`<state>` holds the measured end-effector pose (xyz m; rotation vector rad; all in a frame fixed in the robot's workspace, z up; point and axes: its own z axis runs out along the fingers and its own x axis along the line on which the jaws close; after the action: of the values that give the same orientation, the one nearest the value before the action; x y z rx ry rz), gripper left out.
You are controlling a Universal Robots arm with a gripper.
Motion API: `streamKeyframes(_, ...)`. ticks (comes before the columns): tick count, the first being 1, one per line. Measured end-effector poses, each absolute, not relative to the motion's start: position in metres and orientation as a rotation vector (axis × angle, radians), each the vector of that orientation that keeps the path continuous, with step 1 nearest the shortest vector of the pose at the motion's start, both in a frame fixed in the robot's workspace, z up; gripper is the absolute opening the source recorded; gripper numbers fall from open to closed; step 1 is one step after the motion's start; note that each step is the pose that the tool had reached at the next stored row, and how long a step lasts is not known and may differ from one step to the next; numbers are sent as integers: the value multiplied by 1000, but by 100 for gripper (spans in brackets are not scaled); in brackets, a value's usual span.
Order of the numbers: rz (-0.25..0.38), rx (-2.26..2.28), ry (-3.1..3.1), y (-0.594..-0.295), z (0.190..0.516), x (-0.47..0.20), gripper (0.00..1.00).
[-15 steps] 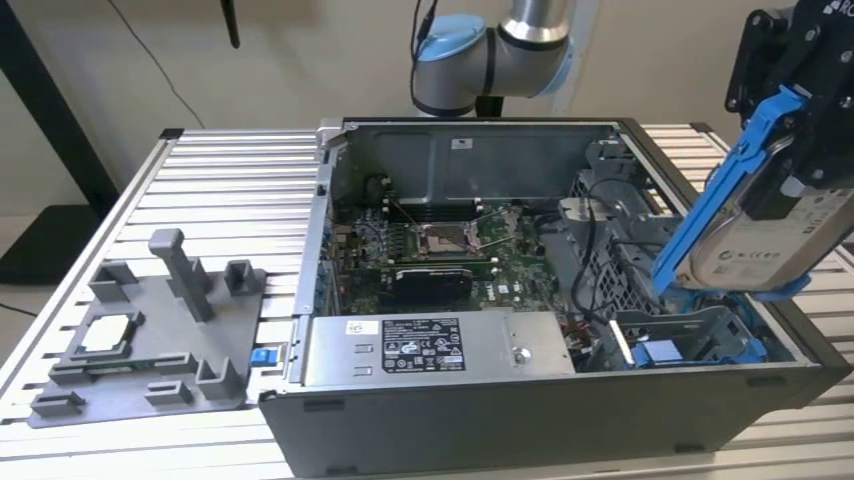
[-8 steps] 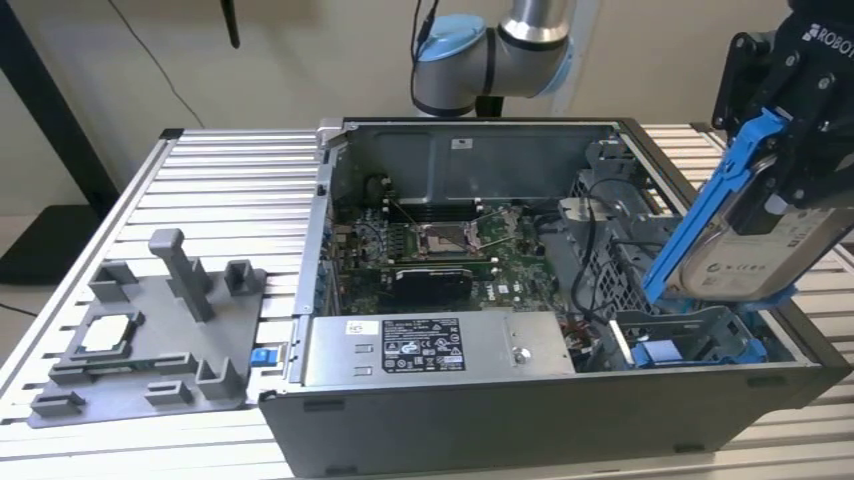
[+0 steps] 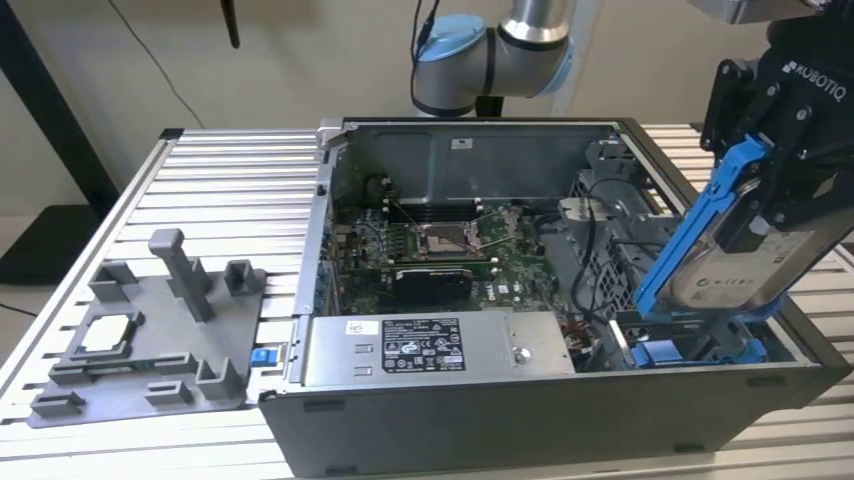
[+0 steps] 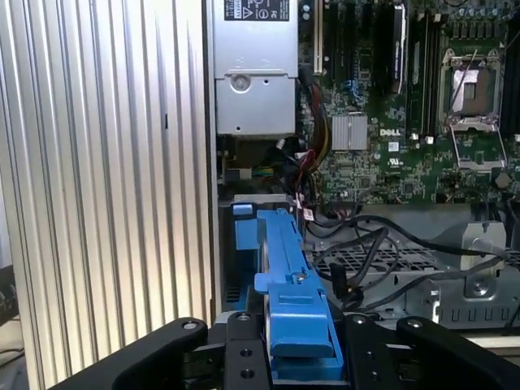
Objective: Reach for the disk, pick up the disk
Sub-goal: 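Pick up the disk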
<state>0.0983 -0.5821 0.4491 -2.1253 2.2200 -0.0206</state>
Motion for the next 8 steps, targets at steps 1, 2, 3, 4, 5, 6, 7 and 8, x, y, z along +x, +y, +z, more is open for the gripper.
streamKeyframes(1, -21, -2126, 2220, -582, 447, 98, 0)
streamKeyframes(2, -21, -2126, 2220, -582, 446, 98, 0)
streamKeyframes(3, -21, -2126, 2219, -582, 444, 98, 0)
streamKeyframes(4, -21, -2126, 2219, -582, 443, 98, 0)
streamKeyframes(5, -21, -2126, 2219, -582, 441, 98, 0)
streamKeyframes(6, -20, -2126, 2219, -582, 440, 98, 0)
streamKeyframes(7, -20, -2126, 2219, -582, 438, 98, 0)
streamKeyframes(8, -20, -2126, 2218, -582, 437, 98, 0)
